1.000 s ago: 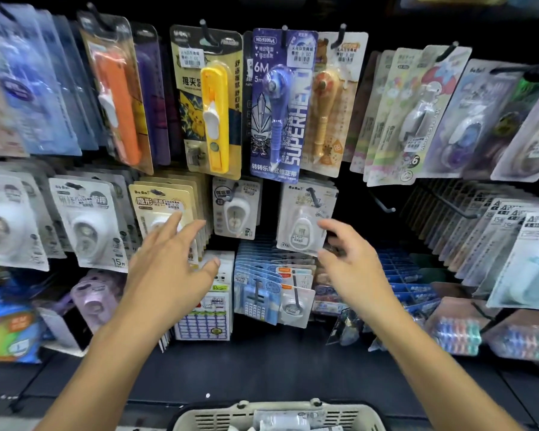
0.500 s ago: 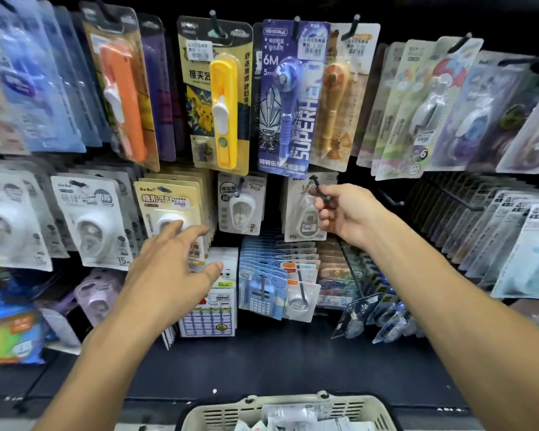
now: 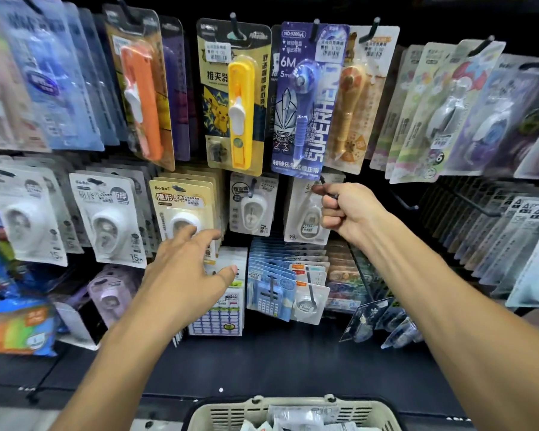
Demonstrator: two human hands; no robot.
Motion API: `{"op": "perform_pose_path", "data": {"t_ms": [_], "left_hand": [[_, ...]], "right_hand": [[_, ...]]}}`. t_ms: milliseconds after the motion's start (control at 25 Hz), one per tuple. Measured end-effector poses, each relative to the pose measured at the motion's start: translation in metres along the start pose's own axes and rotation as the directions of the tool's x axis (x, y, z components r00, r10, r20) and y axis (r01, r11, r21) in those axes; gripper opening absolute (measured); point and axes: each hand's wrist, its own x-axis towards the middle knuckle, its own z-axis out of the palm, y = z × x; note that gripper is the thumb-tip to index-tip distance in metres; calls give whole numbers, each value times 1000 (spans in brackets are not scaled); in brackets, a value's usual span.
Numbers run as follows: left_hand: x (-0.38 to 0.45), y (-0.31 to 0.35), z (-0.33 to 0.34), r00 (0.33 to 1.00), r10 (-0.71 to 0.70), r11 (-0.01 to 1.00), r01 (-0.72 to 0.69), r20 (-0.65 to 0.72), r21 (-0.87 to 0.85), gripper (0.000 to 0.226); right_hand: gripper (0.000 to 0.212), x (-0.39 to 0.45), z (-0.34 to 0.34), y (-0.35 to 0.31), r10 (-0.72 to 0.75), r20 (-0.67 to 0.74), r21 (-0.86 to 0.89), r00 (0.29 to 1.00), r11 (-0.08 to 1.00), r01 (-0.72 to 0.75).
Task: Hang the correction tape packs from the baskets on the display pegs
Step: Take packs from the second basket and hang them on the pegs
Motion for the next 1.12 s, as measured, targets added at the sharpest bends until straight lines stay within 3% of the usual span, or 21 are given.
{"op": "perform_pose_path", "data": {"t_ms": [160,280,400,480,520,600,680,760,840,920,960,1000,1080,1120], "left_hand": [[2,-1,-2,1000,0,1000,0,9,-14,65],[0,-3,0,999,39,999,-39,5,4,63],[-10,-1,10,994,101,994,-99,53,-43,52],[-19,0,34,959,136,991,-132,247,-35,46],[-27,-1,55,897,159,978,-199,412,57,47],[-46,-7,98,692,131,911,-367,710,190,51],[-74,-31,141,468,17,887,-415,884,203,51],[-105,-59,168,386,-68,863,-440,920,249,48],[-126,-85,187,431,-94,805,-498,897,323,41],[-135,-105,198,583,-123,860,-342,803,380,33],[-136,-113,204,650,-161,923,-166,742,347,38],[-137,-118,211,673,-231,959,38,702,280,49],[-140,-119,223,585,-387,904,393,713,168,81],[-143,-116,230,543,-426,860,491,724,138,90]], "right_hand": [[13,3,9,10,-33,-61,-59,998,998,30],[23,0,-1,10,37,57,-27,998,999,-36],[33,-10,-25,37,13,9,-45,1000,999,-13],[27,-29,-52,97,35,-57,-204,998,978,-46],[22,-47,-71,139,93,-67,-337,993,935,-111],[16,-88,-110,214,281,-29,-628,959,742,-236],[16,-126,-144,280,560,15,-917,828,337,-212],[27,-150,-168,319,691,29,-999,722,32,9],[38,-161,-180,330,681,27,-1000,732,13,24],[40,-166,-184,333,647,40,-991,762,120,-50],[40,-168,-184,336,628,44,-979,777,181,-91],[40,-171,-181,341,608,43,-957,793,254,-143],[46,-176,-164,350,593,8,-855,805,421,-301],[56,-175,-152,352,615,-6,-792,789,479,-379]]}}
